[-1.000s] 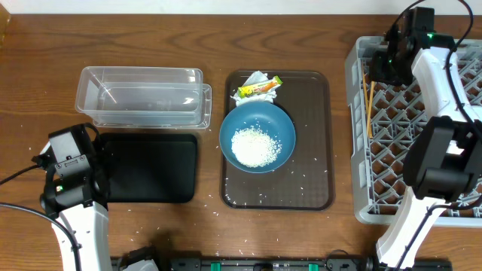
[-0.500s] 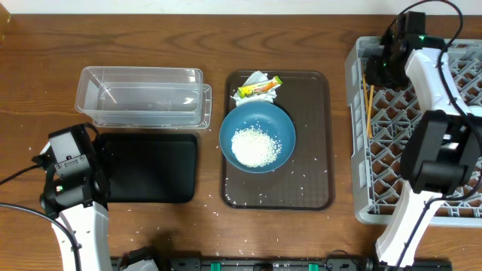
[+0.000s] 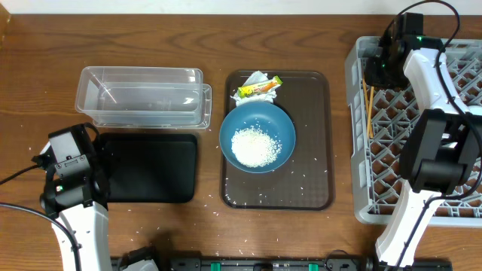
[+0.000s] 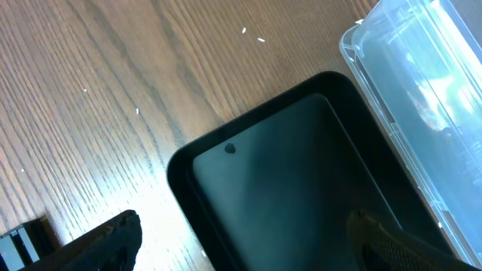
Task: Sort waste into correct bins and load items into the dishwasher rack
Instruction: 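Push the chopstick down into the rack slot with the right gripper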
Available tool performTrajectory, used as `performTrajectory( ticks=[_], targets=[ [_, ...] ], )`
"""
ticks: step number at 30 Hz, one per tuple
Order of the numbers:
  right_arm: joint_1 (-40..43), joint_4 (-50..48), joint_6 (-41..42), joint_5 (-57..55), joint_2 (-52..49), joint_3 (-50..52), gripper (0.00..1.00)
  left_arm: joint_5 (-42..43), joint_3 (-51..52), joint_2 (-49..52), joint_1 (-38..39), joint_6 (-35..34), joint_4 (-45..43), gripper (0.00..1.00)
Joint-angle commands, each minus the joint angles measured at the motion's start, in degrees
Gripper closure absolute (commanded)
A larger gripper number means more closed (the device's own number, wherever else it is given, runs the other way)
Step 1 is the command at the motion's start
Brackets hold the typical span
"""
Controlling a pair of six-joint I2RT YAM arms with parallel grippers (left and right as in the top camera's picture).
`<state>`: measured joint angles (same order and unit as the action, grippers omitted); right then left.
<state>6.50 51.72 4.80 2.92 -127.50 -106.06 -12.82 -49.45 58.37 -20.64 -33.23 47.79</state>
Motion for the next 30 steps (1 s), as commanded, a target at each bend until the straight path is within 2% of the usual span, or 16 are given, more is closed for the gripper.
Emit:
performTrajectory(
  ticks=[1,19,30],
  targets=[
    [-1.44,-1.03,0.31,3.34,-0.37,0.00,0.99,-0.52,-0.92,-0.28,-0.35,-0.50,0.17,0.11],
    [-1.44,7.96,0.28,6.14,-0.33,-12.52,0.99,-0.55,-0.92,-0.28,-0.35,-0.50,0.15,0.11],
    [-1.38,8.59,0.28,7.65,-0.33,-15.72,0.97,-0.52,-0.92,-0.28,-0.35,-0.50,0.17,0.11]
  ],
)
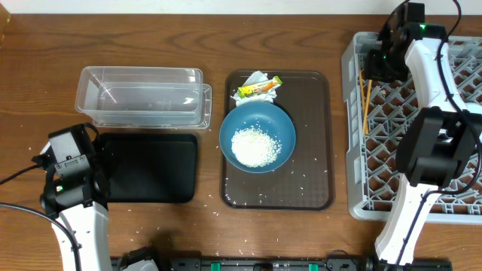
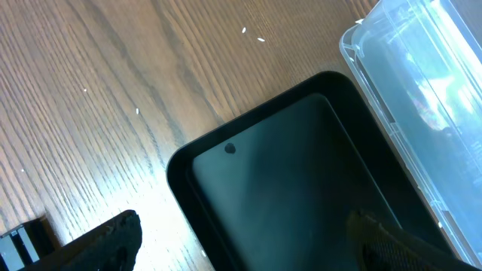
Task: Sort waste into correct bins and load items into the dishwasher rack
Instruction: 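Push the chopstick down into the rack slot with the right gripper, then release the chopstick and withdraw the right gripper to the right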
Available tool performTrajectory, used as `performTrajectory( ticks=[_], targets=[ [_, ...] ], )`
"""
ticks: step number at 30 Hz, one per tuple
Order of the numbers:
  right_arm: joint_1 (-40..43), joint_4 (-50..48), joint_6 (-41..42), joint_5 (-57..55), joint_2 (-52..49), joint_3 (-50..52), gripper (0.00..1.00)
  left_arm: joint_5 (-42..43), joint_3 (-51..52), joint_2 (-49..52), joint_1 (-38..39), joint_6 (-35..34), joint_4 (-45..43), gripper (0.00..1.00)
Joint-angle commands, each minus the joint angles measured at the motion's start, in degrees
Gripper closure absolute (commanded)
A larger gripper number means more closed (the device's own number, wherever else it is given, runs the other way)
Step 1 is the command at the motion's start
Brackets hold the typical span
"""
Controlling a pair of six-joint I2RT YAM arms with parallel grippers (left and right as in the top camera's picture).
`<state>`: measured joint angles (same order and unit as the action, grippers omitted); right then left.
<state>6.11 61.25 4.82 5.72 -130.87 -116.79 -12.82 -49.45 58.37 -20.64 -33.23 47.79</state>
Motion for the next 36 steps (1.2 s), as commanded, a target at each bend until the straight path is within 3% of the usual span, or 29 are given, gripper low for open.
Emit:
performTrajectory(
  ticks=[1,10,12,15,17,24,27,31,33,36],
  targets=[
    [-0.98,-0.94,0.26,4.85,3.04,-5.05,0.96,-0.55,-0.92,-0.28,-0.35,-0.50,0.17,0.10],
    [-0.79,0.74,0.26,4.83,3.04,-5.27,0.85,-0.55,-0.92,-0.28,-0.35,-0.50,0.15,0.11],
    [-0.79,0.94,0.26,4.83,3.04,-5.31,0.75,-0.55,-0.92,-0.28,-0.35,-0.50,0.17,0.11],
    [-0.83,1.16,0.26,4.83,3.04,-5.38,0.50,-0.55,-0.92,-0.28,-0.35,-0.50,0.17,0.11],
    [-0.83,1.20,0.26,4.85,3.04,-5.38,0.43,-0.55,-0.92,-0.28,-0.35,-0.50,0.17,0.10],
    [-0.85,2.82,0.28,4.90,3.37,-5.46,0.43,-0.52,-0.92,-0.28,-0.35,-0.50,0.17,0.11],
    [-1.22,4.24,0.26,6.58,3.37,-5.44,0.50,-0.55,-0.92,-0.28,-0.35,-0.50,0.15,0.10],
    [-1.88,5.88,-0.83,6.47,3.37,-5.44,0.67,-0.55,-0.92,-0.28,-0.35,-0.50,0.17,0.10],
    [-2.21,6.12,-0.81,6.38,3.37,-5.44,0.67,-0.52,-0.92,-0.28,-0.35,-0.50,0.17,0.10],
    [-2.64,6.99,0.09,6.86,3.80,-5.46,0.61,-0.55,-0.92,-0.28,-0.35,-0.50,0.17,0.10]
  ],
)
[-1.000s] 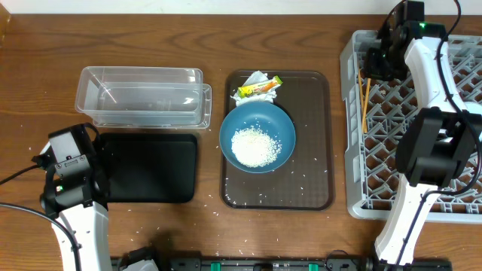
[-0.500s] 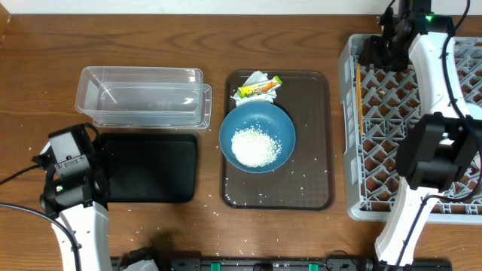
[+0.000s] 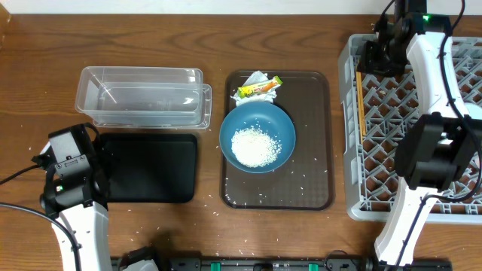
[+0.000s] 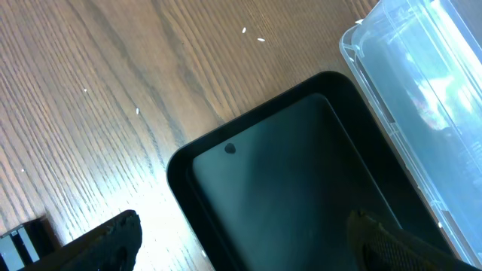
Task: Sort waste into correct bins and load items into the dishwasher rack
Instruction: 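Release the chopstick and withdraw the right gripper to the right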
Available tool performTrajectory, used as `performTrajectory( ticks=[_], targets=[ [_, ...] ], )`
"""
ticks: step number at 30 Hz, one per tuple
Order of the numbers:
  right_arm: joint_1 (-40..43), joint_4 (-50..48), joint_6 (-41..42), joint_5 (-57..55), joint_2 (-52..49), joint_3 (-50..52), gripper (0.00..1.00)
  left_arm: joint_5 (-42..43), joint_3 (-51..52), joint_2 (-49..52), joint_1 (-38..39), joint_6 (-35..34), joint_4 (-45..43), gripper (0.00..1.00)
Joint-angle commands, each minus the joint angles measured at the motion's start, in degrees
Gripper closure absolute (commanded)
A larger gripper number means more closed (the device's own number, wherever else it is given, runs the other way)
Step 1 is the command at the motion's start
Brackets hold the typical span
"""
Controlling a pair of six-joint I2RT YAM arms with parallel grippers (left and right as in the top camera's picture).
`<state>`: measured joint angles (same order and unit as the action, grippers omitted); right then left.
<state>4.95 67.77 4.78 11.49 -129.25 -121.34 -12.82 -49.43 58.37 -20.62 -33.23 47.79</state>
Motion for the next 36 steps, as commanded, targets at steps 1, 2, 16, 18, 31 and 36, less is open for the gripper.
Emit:
performTrajectory(
  ticks=[1,2,16,18,31,36],
  targets=[
    [-1.64,0.81,0.87,1.25,2.38,-0.92,0.60,-0.52,-0.94,-0.28,-0.37,-0.50,0.15,0.10],
    [-1.73,1.16,1.49,1.51,2.80,-0.92,0.60,-0.55,-0.94,-0.28,-0.37,-0.50,0.17,0.10],
    [-2.47,15.34,0.94,1.92,18.71,-0.92,0.57,-0.52,-0.94,-0.28,-0.37,-0.50,0.17,0.10],
    [-2.99,18.21,0.15,1.79,20.74,-0.92,0.59,-0.52,-0.94,-0.28,-0.37,-0.50,0.17,0.10],
    [-3.02,29.55,-1.18,-6.40,35.26,-0.61,0.44,-0.52,-0.94,-0.28,-0.37,-0.50,0.15,0.11],
    [0.33,29.53,1.42,-13.14,41.81,-0.50,0.01,-0.55,-0.94,-0.28,-0.37,-0.50,0.17,0.10]
  ],
)
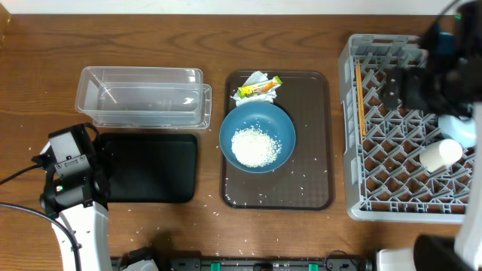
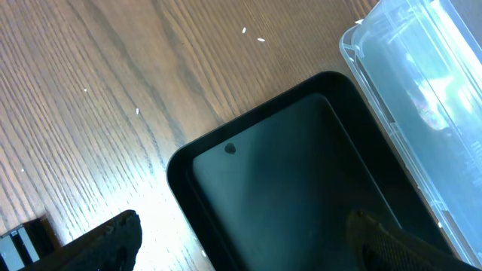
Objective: Sort waste into correct bins and load items into the dishwasher rack
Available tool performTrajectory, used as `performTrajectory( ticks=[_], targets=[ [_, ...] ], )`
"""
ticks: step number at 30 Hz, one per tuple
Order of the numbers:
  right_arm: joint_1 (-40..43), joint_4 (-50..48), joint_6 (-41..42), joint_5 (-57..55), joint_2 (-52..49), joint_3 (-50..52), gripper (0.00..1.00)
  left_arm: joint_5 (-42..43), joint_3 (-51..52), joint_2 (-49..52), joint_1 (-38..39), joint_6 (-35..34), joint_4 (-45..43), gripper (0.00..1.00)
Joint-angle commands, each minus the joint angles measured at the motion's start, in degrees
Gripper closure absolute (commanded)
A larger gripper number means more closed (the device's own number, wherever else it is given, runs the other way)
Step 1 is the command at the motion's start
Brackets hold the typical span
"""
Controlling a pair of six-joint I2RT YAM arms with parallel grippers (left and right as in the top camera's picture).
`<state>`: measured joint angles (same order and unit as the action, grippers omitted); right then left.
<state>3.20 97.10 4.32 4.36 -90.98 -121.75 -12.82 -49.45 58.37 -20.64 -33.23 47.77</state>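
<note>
A blue bowl [image 1: 232, 125] with white rice [image 1: 257, 147] stands on the brown tray [image 1: 312, 105]. Behind it lie a yellow-green wrapper [image 1: 257, 88] and a crumpled tissue [image 1: 256, 77]. A pair of wooden chopsticks [image 1: 360, 98] lies along the left side of the grey dishwasher rack [image 1: 348, 150]. My right arm [image 1: 444, 83] hangs high over the rack, large and blurred; its fingers cannot be made out. My left gripper [image 2: 241, 241] is open and empty over the near-left corner of the black bin [image 2: 177, 162].
A clear plastic bin [image 1: 143, 96] stands behind the black bin [image 1: 147, 167] at the left. Loose rice grains dot the brown tray and the wood near the front edge. The left arm [image 1: 68, 169] sits at the table's front left.
My right arm was at the rack's far left corner, low over the chopsticks. It is now raised high over the rack's right half. The chopsticks stay in the rack. The left arm is unchanged.
At first my right gripper was at the rack's far left corner with the chopsticks slanting in the rack below it. The chopsticks then lay straighter, and later flat along the rack's left side. The rack shifted slightly left. Now the right arm is up and away.
</note>
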Motion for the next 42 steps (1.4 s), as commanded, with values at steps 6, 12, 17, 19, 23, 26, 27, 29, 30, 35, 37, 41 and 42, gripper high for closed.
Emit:
performTrajectory(
  ticks=[6,12,17,19,23,26,27,29,30,35,37,41,42],
  targets=[
    [9.16,0.07,5.31,-12.35,8.74,-0.09,0.01,-0.55,-0.92,-0.28,-0.35,-0.50,0.20,0.11],
    [15.80,-0.96,7.89,-13.16,9.64,0.00,0.01,-0.55,-0.92,-0.28,-0.35,-0.50,0.20,0.10],
    [21.49,-3.69,11.13,-13.14,8.04,1.68,0.01,-0.55,-0.92,-0.28,-0.35,-0.50,0.20,0.10],
    [24.28,-4.00,12.26,-13.11,6.75,2.36,0.01,-0.52,-0.92,-0.28,-0.35,-0.50,0.20,0.10],
    [30.05,-3.96,16.39,-12.07,3.45,2.67,0.01,-0.55,-0.92,-0.28,-0.35,-0.50,0.20,0.11],
    [33.35,-3.41,16.46,-9.94,1.49,2.67,0.01,-0.55,-0.92,-0.28,-0.35,-0.50,0.20,0.11],
    [34.12,-3.21,16.46,-9.92,1.03,2.67,0.01,-0.55,-0.92,-0.28,-0.35,-0.50,0.20,0.11],
    [35.36,-2.99,16.44,-10.01,0.13,2.67,0.01,-0.52,-0.92,-0.28,-0.35,-0.50,0.20,0.11],
    [35.91,-2.99,16.44,-10.12,-0.28,2.67,0.01,-0.52,-0.92,-0.28,-0.35,-0.50,0.20,0.11],
    [37.27,-3.02,16.52,-9.70,-1.18,2.67,0.01,-0.52,-0.92,-0.28,-0.35,-0.50,0.20,0.11],
    [37.27,-3.06,16.44,-10.14,-1.18,2.67,0.01,-0.55,-0.92,-0.28,-0.35,-0.50,0.20,0.11],
    [37.27,-3.04,16.44,-10.12,-1.18,2.67,0.01,-0.55,-0.92,-0.28,-0.35,-0.50,0.20,0.11],
    [37.29,-3.04,16.44,-10.12,-1.18,2.67,0.01,-0.52,-0.92,-0.28,-0.35,-0.50,0.20,0.11]
  ],
)
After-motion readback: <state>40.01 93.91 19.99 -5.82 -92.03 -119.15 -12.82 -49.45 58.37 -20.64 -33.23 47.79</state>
